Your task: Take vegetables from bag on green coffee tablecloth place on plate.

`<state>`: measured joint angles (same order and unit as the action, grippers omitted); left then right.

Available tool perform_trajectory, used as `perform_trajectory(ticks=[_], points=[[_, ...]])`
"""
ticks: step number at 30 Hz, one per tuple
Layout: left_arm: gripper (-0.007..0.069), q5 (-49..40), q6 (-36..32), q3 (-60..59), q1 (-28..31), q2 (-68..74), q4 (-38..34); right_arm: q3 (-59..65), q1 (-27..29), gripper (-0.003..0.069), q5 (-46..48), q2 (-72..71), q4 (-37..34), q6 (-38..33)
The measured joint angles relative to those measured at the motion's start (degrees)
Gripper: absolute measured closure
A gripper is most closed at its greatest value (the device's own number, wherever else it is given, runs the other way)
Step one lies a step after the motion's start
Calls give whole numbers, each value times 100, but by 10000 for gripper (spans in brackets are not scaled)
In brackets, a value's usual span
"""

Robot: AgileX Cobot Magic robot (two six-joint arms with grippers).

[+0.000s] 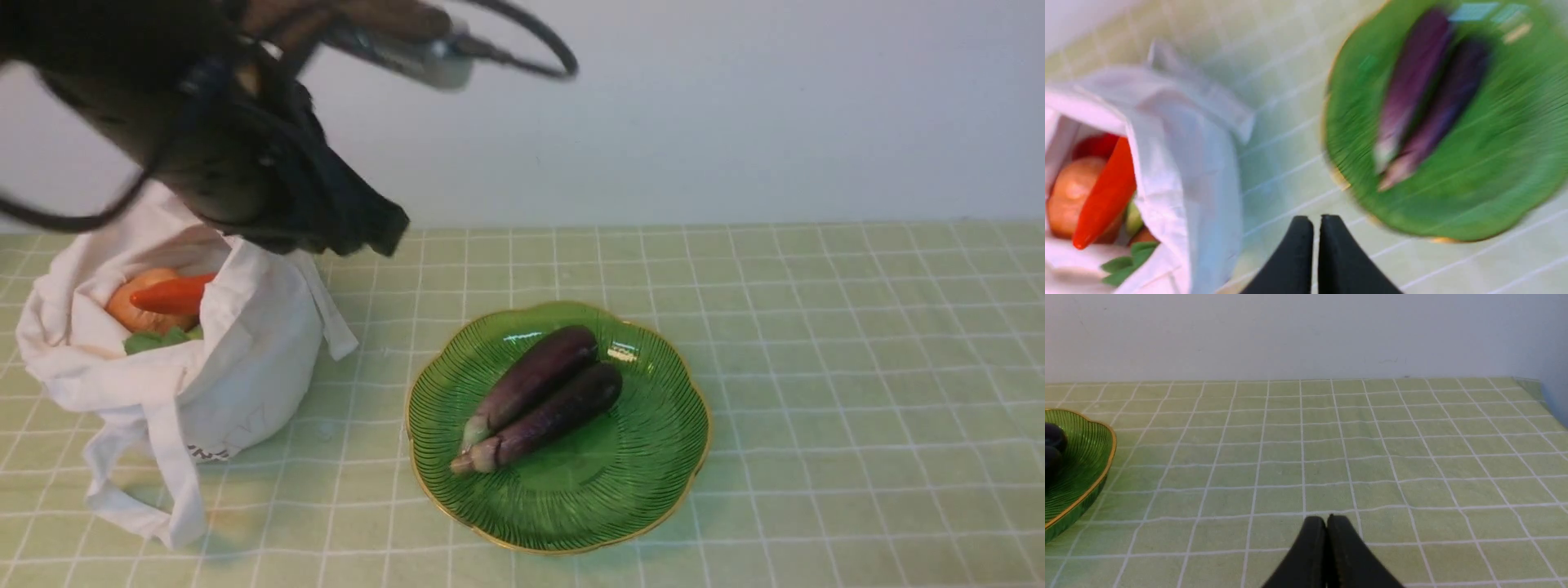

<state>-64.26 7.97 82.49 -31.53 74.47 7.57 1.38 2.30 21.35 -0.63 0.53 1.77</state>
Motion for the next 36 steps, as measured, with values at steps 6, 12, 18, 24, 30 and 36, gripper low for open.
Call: perform_trajectory(ticks=[6,12,18,24,30,36], points=[[629,1431,-70,-1447,-115,-2108,-601,0,0,675,0,0,0,0],[629,2311,-97,-3018,-115,-3918,-617,0,0,675,0,0,0,0],[629,4474,-108,-4334,-115,-5730,-617,0,0,675,0,0,0,0],[629,5992,-136,-5764,-115,-6848,-503,0,0,675,0,0,0,0],[629,6337,-218,-6712,-108,-7006,-476,0,0,675,0,0,0,0],[629,6361,-756,-7640,949,-7006,-1328,0,0,675,0,0,0,0]])
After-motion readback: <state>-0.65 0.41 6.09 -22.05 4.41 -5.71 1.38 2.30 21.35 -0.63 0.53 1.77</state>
